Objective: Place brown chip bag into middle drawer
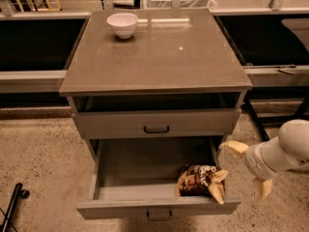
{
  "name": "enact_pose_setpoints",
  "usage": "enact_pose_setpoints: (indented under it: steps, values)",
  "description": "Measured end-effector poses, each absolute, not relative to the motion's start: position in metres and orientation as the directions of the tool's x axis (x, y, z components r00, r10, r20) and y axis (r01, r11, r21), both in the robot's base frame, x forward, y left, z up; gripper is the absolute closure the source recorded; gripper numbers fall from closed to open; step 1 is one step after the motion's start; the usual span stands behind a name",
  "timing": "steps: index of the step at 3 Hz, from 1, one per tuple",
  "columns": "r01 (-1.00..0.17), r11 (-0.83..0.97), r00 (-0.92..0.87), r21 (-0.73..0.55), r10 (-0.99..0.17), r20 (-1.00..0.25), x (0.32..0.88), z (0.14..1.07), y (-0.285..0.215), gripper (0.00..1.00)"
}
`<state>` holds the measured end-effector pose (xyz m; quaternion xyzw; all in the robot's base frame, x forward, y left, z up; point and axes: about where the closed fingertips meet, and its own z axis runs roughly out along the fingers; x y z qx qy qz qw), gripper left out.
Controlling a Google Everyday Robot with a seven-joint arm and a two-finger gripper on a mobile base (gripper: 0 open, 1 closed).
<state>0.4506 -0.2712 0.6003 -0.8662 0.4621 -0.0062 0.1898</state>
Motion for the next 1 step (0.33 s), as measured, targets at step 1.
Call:
enact_pose_setpoints:
  steps: [1]
  values:
    - [-0.803, -0.492, 0.563, -0.337, -0.812, -0.155, 0.4471, 0.6053, -0.2781, 0.0]
